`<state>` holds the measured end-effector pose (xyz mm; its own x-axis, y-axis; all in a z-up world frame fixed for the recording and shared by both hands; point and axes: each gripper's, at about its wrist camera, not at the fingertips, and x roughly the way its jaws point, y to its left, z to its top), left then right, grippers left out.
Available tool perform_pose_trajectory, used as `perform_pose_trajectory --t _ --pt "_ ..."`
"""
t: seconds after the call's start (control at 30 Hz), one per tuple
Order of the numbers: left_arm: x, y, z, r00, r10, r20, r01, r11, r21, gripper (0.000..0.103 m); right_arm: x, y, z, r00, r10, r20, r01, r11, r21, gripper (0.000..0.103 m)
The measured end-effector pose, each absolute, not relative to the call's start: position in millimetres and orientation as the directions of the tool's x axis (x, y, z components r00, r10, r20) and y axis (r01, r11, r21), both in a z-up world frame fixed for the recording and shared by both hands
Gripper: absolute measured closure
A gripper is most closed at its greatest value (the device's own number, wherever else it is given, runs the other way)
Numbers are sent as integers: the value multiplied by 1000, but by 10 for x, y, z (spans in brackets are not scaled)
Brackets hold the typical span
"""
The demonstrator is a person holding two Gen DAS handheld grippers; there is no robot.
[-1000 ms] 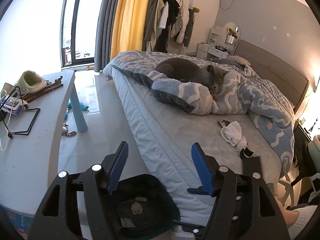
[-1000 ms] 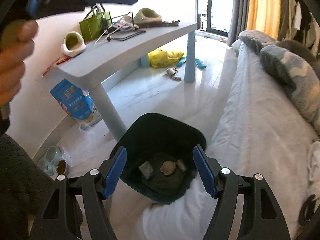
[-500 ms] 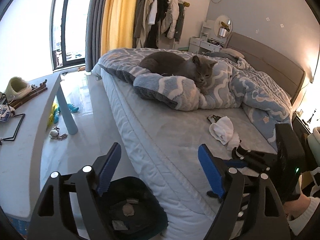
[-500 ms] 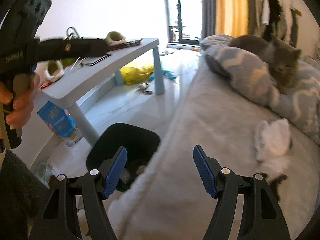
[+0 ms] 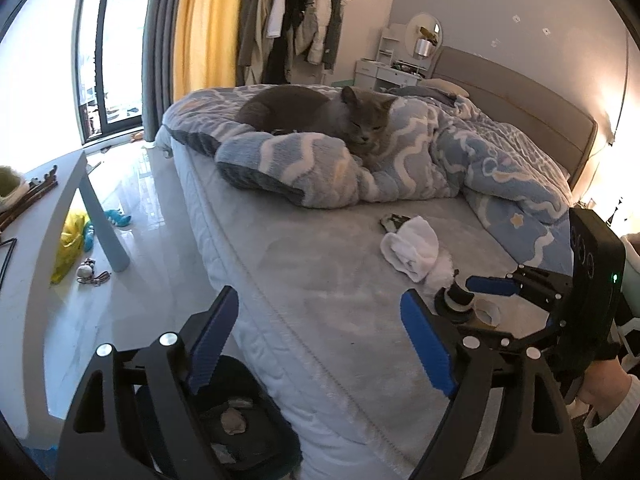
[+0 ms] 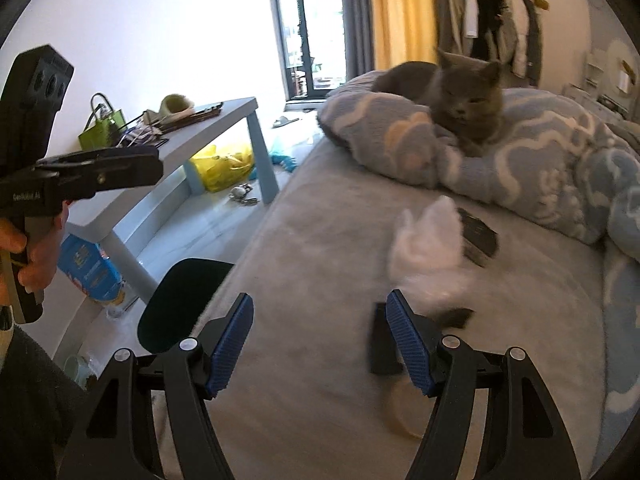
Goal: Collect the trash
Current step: 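Move both tools back over the bed toward the brown tape roll, then close the right tool on the brown tape roll core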
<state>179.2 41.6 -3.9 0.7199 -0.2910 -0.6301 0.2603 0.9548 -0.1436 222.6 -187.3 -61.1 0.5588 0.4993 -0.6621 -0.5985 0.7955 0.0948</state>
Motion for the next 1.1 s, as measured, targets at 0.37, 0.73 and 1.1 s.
perform_pose_trajectory --t 0.37,0.73,1.1 --pt "1918 7 -183 682 -327 -654 312 939 -145 15 2260 -2319 -752 570 460 -681 -543 833 108 31" --pt "2007 -409 -378 632 -356 -688 370 919 -135 15 2279 -2521 -979 528 452 -719 -525 839 141 30" --pt "2063 -719 -532 591 -383 -710 421 897 -133 14 2279 -2727 -1019 526 480 -702 -511 838 191 53"
